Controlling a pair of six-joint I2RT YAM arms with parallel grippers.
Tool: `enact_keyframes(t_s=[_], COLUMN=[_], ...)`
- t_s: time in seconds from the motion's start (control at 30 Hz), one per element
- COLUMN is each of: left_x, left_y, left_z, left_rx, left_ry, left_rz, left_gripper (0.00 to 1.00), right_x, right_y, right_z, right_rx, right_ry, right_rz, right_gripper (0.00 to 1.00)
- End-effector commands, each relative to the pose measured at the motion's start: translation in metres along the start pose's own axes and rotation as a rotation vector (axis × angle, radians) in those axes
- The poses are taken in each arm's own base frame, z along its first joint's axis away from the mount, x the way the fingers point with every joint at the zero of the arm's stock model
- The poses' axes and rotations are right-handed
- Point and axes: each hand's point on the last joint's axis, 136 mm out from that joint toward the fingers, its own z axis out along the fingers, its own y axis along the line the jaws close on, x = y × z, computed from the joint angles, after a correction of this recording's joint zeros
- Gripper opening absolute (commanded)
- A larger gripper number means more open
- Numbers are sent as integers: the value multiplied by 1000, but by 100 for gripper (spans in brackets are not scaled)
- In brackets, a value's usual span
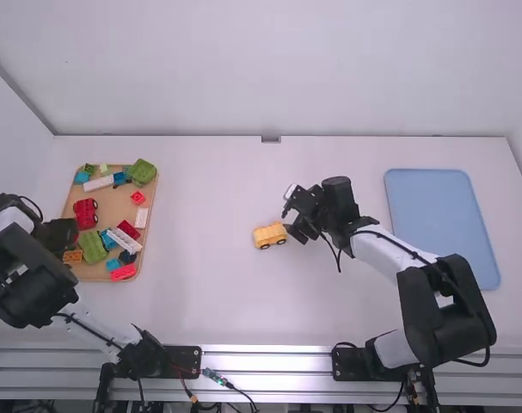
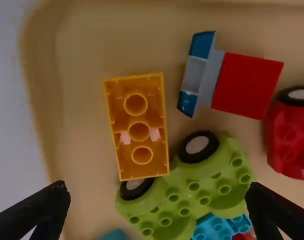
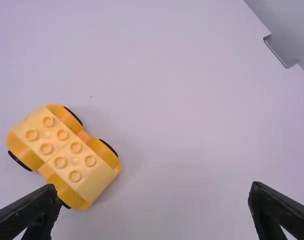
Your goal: Assemble lego blocks to make yellow taxi
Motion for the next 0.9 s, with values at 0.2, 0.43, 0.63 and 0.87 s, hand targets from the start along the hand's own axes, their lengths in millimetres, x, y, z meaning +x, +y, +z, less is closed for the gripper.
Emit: enact_keyframes(t_s=[0.2, 0.43, 0.63, 0.87], left_x=[0, 2, 3, 1], left_y=[17, 21, 19, 20], left_z=[15, 21, 28, 28], left_rx=[-55, -56, -39, -37], left_ry=[-18, -20, -36, -42], left_rz=[-40, -41, -34, -37], left_gripper=[94, 87, 84, 82], right_x=[-11, -11, -9, -7], right_y=[-6, -5, -4, -4], right_z=[-4, -4, -4, -4], right_rx=[15, 13, 9, 7], right_ry=[-23, -21, -15, -7], right_rz=[-7, -6, -4, -2], right_gripper=[99, 99, 99, 99])
